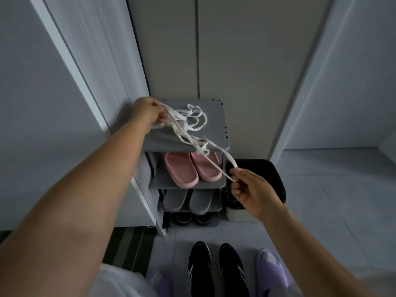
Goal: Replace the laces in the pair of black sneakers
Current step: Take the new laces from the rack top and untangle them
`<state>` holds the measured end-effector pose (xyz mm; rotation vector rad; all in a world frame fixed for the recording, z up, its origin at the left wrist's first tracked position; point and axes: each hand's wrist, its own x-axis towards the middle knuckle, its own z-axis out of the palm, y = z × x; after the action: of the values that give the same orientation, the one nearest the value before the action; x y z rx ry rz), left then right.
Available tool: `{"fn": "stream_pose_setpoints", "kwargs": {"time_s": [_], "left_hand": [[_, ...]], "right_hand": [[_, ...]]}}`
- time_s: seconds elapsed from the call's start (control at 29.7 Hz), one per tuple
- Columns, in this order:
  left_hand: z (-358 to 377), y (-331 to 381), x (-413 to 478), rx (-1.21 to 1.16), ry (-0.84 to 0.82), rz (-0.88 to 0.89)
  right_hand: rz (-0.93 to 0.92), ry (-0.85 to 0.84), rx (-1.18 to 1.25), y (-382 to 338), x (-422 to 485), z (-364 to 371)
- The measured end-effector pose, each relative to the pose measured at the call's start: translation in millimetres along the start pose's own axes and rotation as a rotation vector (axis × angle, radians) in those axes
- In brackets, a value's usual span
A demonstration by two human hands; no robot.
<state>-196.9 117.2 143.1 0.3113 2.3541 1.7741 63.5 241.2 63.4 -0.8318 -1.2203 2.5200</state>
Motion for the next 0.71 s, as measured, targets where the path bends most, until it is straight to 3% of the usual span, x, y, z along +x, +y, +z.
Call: {"fn": "stream_pose_setpoints", "kwargs": {"time_s": [0.2,0.27,0.34,0.47,0.54,0.71], "left_hand": [[-20.1,53.8,5.7,-0.470,0.049,0.010],[-22.0,66.5,9.8,-0.491,0.099,0.045],[-19.9,72.0,10.1,-0.281,0.102,0.127],[-7.9,41.9,-6.9,0.858,0.027,0.248],[3.3,16.2,-22.1,0.949,-0.130,0.289],[13.8,-20.5,-50.3,0.825,-0.349,0.451]], "right_hand": [[0.135,0.129,0.052,29.3,-10.5,-41.0],[0.140,0.135,0.095,39.2,-12.1,-45.6],[0.115,0.116,0.131,44.1,-11.9,-45.6],[0.001,0.080,0.122,45.3,-11.1,-34.1],[-0.026,0.047,0.083,44.8,-10.3,-25.8],[-0.053,-0.003,0.017,40.6,4.6,8.4]]}}
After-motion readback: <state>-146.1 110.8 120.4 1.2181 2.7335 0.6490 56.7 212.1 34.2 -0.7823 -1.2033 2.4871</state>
